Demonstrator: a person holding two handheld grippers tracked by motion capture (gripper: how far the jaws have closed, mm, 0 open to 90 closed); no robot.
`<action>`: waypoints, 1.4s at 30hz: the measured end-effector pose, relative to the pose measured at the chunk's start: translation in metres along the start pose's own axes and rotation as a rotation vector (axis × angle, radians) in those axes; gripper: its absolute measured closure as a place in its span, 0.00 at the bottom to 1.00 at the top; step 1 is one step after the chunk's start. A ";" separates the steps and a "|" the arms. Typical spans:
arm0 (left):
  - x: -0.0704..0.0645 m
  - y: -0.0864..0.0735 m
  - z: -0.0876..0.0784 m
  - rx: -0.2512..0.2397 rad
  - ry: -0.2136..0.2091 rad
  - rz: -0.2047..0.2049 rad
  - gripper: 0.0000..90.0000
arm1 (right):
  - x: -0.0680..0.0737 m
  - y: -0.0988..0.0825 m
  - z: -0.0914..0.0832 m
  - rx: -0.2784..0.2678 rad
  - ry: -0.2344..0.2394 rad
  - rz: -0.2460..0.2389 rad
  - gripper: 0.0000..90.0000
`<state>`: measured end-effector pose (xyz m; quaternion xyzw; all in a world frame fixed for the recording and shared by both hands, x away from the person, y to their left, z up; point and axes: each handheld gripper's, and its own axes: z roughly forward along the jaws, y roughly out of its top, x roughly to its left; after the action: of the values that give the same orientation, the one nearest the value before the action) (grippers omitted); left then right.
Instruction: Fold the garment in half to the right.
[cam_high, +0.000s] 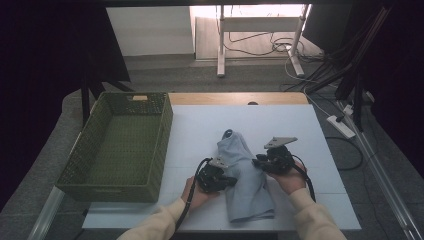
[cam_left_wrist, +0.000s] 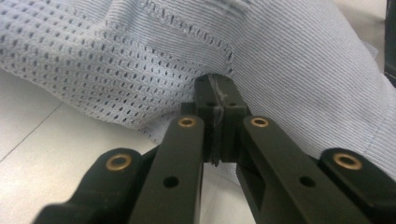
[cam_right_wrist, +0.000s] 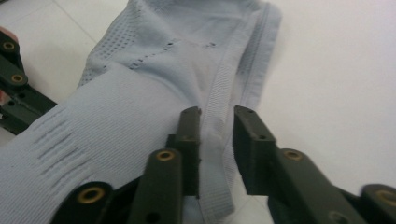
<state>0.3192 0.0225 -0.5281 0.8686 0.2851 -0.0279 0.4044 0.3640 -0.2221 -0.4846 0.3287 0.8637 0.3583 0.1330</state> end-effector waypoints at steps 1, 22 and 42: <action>-0.001 0.000 0.000 -0.001 0.004 0.001 0.99 | 0.000 0.000 -0.001 -0.007 -0.007 0.002 0.75; -0.003 0.002 -0.037 -0.091 0.077 -0.010 0.87 | -0.019 0.044 0.020 -0.130 0.036 0.073 0.57; 0.001 0.003 -0.052 -0.127 0.101 -0.018 0.73 | -0.022 0.054 0.089 0.039 0.084 0.080 0.54</action>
<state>0.3119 0.0588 -0.4919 0.8389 0.3141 0.0306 0.4434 0.4469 -0.1615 -0.5096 0.3503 0.8614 0.3600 0.0757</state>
